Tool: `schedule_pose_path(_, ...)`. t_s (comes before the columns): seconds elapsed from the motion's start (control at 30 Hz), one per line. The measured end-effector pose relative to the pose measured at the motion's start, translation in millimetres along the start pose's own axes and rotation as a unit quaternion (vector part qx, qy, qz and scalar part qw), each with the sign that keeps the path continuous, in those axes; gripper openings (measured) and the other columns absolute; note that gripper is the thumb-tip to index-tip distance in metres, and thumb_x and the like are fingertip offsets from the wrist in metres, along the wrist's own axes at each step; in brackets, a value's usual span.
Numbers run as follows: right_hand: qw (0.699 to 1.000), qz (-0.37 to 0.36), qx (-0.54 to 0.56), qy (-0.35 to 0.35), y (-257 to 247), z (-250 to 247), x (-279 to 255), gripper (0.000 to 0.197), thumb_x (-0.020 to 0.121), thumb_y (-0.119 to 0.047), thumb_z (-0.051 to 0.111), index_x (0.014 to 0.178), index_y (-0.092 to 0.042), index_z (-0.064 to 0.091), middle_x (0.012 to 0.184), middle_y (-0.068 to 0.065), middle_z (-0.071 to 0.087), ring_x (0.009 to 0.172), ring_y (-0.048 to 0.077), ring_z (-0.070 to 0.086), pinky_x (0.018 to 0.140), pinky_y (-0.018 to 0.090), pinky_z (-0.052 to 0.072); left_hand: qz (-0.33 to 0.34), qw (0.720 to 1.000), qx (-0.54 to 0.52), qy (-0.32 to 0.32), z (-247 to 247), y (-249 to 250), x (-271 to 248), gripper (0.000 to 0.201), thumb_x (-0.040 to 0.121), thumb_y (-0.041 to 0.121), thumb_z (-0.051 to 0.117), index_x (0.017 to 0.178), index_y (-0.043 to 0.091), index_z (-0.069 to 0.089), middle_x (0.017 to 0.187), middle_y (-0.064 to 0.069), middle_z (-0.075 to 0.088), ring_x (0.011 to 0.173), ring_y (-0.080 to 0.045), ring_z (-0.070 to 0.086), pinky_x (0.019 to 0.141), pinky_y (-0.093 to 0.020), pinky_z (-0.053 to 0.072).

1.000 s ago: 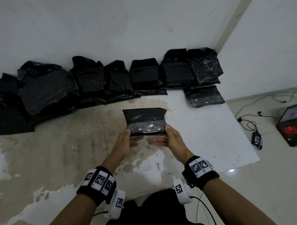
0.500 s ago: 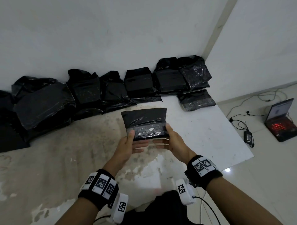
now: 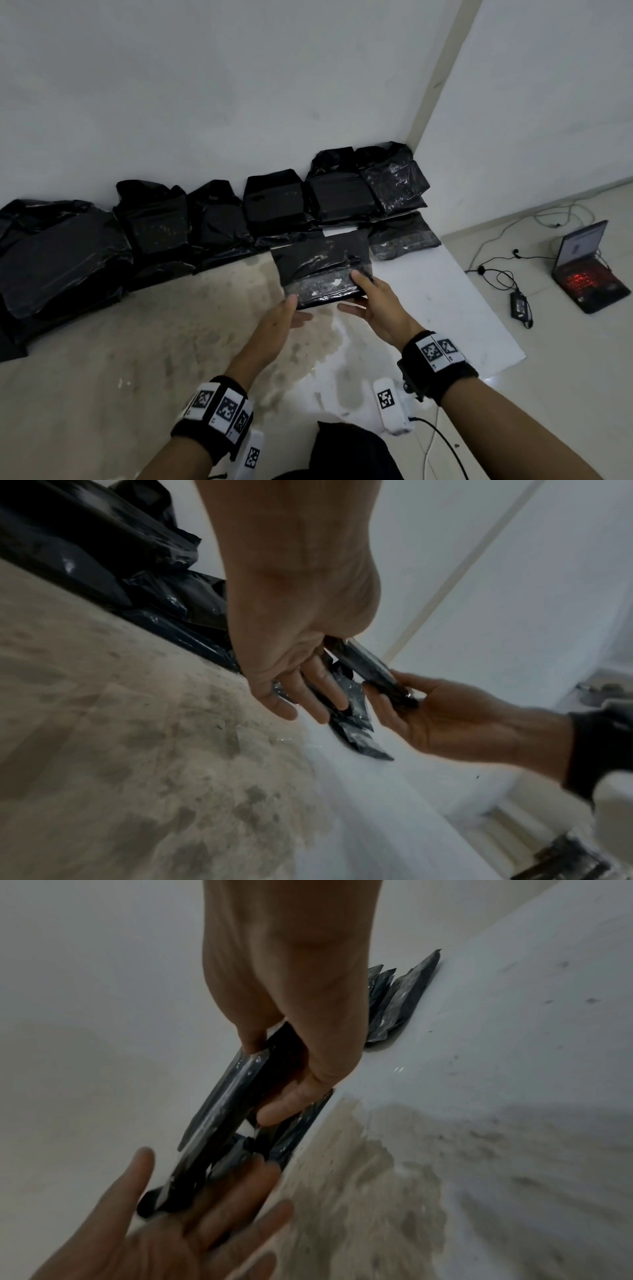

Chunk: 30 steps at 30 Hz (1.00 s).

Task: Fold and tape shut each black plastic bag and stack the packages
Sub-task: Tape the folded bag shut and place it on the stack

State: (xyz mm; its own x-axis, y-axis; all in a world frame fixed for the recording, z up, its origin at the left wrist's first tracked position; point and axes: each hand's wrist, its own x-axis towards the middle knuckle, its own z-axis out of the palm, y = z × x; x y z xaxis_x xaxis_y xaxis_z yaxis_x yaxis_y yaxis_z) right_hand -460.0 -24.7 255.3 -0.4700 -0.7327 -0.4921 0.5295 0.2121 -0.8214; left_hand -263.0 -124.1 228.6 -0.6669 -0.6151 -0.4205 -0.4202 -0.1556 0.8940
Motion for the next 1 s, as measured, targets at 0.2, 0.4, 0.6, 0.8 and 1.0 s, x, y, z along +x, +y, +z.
schedule_pose_path(0.2,0.991,-0.02,-0.005,0.132,-41.9,-93.9,61.9,0.01,0.102,-0.018,0.06,0.099,-0.009,0.063,0.088,0.007,0.068,0.083,0.022,0.068,0.07,0.036,0.062,-0.003,0.928,0.364,0.081,3.3,-71.1,33.3,0.07,0.095,0.056,0.041,0.153,0.015,0.037,0.16,-0.009,0.032,0.147,-0.028,0.03,0.12,-0.043,0.027)
schedule_pose_path(0.4,0.974,-0.043,-0.083,0.209,-74.0,-159.7,124.7,0.035,0.098,-0.014,0.065,0.127,-0.007,0.047,0.113,0.019,0.063,0.091,0.032,0.065,0.056,0.031,0.061,0.03,0.884,0.452,0.116,12.7,-103.0,30.5,0.077,0.087,0.055,0.026,0.15,0.014,0.045,0.161,-0.011,0.033,0.149,-0.033,0.029,0.116,-0.052,0.03)
schedule_pose_path(0.6,0.794,-0.106,-0.507,0.319,-58.9,-168.0,146.9,0.079,0.089,-0.051,0.071,0.15,-0.012,0.038,0.147,0.024,0.039,0.13,0.044,0.042,0.106,0.053,0.038,0.026,0.885,0.446,0.131,9.8,-103.0,32.8,0.075,0.088,0.055,0.026,0.15,0.017,0.044,0.161,-0.008,0.032,0.15,-0.029,0.025,0.117,-0.049,0.026)
schedule_pose_path(0.8,0.676,-0.206,-0.68,0.196,-22.7,-138.9,154.6,0.079,0.088,-0.076,0.04,0.146,-0.024,0.052,0.149,0.019,0.047,0.141,0.043,0.038,0.111,0.059,0.031,0.03,0.876,0.459,0.143,11.8,-107.8,34.1,0.07,0.089,0.053,0.031,0.146,0.015,0.05,0.156,-0.01,0.04,0.144,-0.032,0.033,0.113,-0.052,0.035)
schedule_pose_path(1.0,0.674,-0.176,-0.686,0.21,-28.7,-130.3,166.8,0.082,0.089,-0.077,0.032,0.15,-0.025,0.047,0.154,0.02,0.043,0.144,0.044,0.033,0.114,0.061,0.026,0.024,0.872,0.467,0.143,12.1,-105.7,31.6,0.067,0.091,0.054,0.032,0.144,0.016,0.051,0.154,-0.009,0.042,0.142,-0.035,0.037,0.11,-0.054,0.038)
